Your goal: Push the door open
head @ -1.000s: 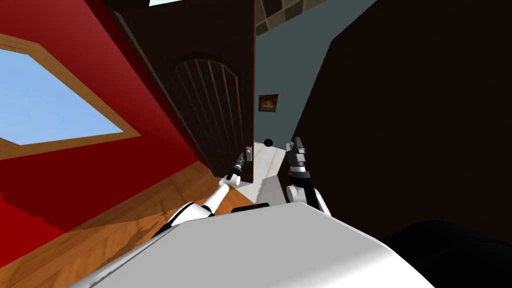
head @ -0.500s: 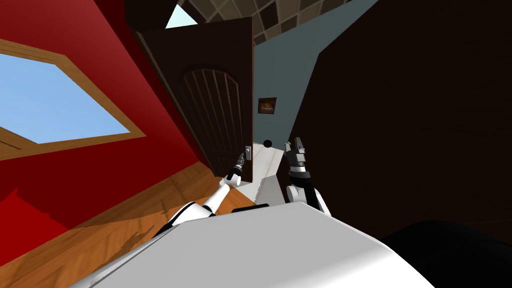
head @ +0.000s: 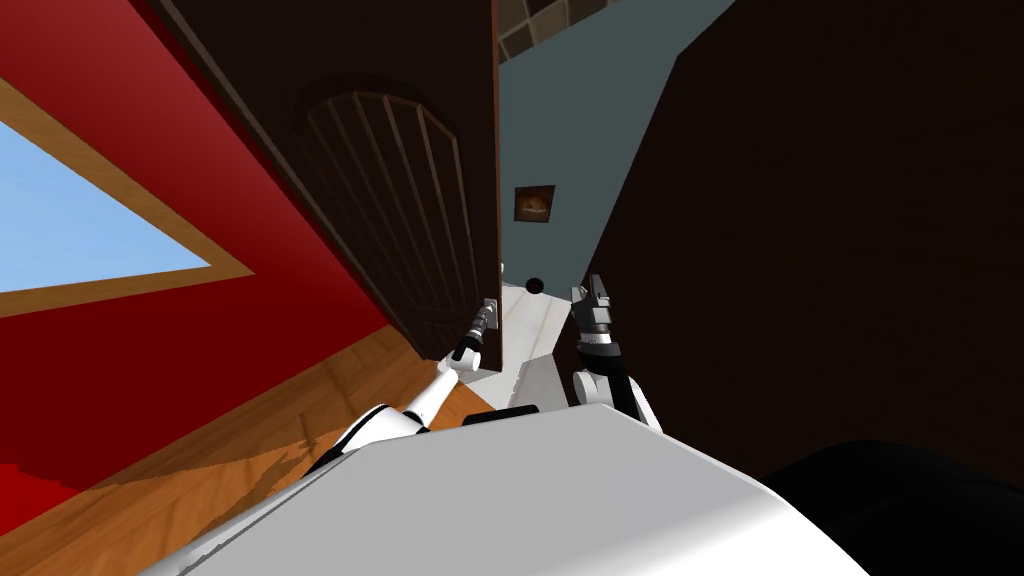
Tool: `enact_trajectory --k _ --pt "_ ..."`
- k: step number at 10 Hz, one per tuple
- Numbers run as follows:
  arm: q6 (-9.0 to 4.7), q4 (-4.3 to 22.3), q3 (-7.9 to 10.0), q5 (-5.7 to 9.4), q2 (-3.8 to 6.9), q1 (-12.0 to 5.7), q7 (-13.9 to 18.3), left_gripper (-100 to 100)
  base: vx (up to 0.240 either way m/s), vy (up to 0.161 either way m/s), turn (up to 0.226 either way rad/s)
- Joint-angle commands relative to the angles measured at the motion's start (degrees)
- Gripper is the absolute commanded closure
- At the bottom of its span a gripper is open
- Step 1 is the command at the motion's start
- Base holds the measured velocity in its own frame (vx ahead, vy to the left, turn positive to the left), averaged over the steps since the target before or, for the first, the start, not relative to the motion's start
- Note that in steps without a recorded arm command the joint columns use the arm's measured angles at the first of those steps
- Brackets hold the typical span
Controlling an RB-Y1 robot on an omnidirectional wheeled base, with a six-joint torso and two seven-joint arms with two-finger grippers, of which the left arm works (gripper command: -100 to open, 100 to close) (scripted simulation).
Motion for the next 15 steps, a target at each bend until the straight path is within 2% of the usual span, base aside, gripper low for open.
enact_trajectory --k 1,2,3,4,9,10,11,14,15 --pt "-0.28 0.1 0.17 0.03 -0.48 0.01 -0.1 -100 0.187 -0.055 -0.028" --pt "-0.39 0.2 0.24 0.04 -0.86 0.02 -0.1 -100 0.186 -0.05 -0.027" --pt "-0.34 0.3 0.21 0.04 -0.68 -0.1 -0.1 -100 0.08 -0.025 -0.001" --pt "-0.34 0.3 0.21 0.04 -0.68 -0.1 -0.1 100 -0.012 0.003 0.004" --pt "-0.34 0.3 0.21 0.04 -0.68 -0.1 -0.1 100 -0.015 0.005 -0.001" --pt "-1.07 1.0 1.08 1.8 -0.13 -0.36 -2.0 100 0.098 -0.02 -0.054" --pt "-1.3 1.1 1.33 2.29 -0.02 -0.46 -2.5 100 0.137 -0.049 -0.039" --pt "-2.93 2.3 3.1 5.78 0.59 -1.2 -6.2 100 0.17 -0.043 -0.038" --pt "-3.27 2.6 3.46 6.49 0.67 -1.35 -6.9 100 0.157 -0.057 -0.025"
